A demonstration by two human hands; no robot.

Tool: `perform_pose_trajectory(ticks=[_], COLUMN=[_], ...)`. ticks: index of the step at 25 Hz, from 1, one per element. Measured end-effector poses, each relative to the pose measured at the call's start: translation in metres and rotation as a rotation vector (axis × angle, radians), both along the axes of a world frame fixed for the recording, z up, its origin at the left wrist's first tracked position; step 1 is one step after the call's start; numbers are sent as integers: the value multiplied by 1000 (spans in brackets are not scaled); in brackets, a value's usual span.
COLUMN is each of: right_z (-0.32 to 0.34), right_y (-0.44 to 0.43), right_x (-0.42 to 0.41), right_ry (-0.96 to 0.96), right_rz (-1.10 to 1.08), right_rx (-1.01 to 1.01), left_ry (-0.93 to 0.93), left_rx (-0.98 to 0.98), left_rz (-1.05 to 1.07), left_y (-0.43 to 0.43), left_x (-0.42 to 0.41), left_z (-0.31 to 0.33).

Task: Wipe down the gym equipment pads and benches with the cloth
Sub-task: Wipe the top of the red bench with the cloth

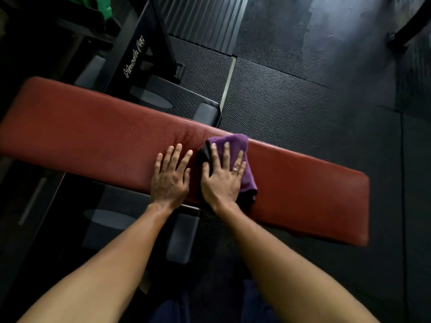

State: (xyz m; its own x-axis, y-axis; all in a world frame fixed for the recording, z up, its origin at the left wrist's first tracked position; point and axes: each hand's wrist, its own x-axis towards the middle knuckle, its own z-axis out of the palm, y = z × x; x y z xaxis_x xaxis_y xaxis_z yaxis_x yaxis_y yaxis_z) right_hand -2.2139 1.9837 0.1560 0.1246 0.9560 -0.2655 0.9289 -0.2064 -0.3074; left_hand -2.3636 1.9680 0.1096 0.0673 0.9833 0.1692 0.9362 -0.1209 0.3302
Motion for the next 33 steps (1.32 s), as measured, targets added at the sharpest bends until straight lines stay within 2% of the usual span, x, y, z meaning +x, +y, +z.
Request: perform_pose_trajectory(ticks=[3, 5, 6, 8, 10, 11, 13, 15, 17, 19, 20, 22, 24, 26, 33], right_z=[-6, -4, 1, 6, 7, 6, 3, -1, -4, -5, -3, 1, 2, 4, -7], right_y=[-57, -71, -67, -44, -13, -3, -3, -29, -61, -80, -87, -93, -94, -98, -115], right_x=[30, 79, 99, 105, 67, 39, -3, -8, 26, 73, 92, 113, 100, 71, 46], right_ry=[-54, -99, -126, -125, -56, -40, 3, -8, -37, -70, -102, -145, -98, -1, -7], right_rz=[321, 421, 371, 104, -157, -209, -135, 105, 334, 449, 435, 270, 61, -9, 321], right_rx=[130, 124, 81, 5, -22, -35, -27, 40, 128, 159, 143, 95, 29, -20, 66], left_ry=[0, -5, 0, 13, 10, 13, 17, 11, 15, 8, 3, 7, 12, 16, 54], left_rx=[22, 16, 16, 18, 12, 12, 14, 8, -2, -24, -32, -35, -32, -32, 10], left_rz=[32, 35, 40, 52, 53, 52, 56, 50, 46, 48, 49, 54, 56, 43, -32], left_y=[15, 22, 21, 21, 21, 21, 23, 23, 21, 21, 21, 20, 21, 21, 24], left_x=[-5, -15, -17, -15, -15, -15, -17, -19, -17, -17, -17, -17, -17, -18, -49], left_z=[1, 1, 0, -1, -2, -3, -4, -4, -3, 0, 0, 1, 1, 1, 3])
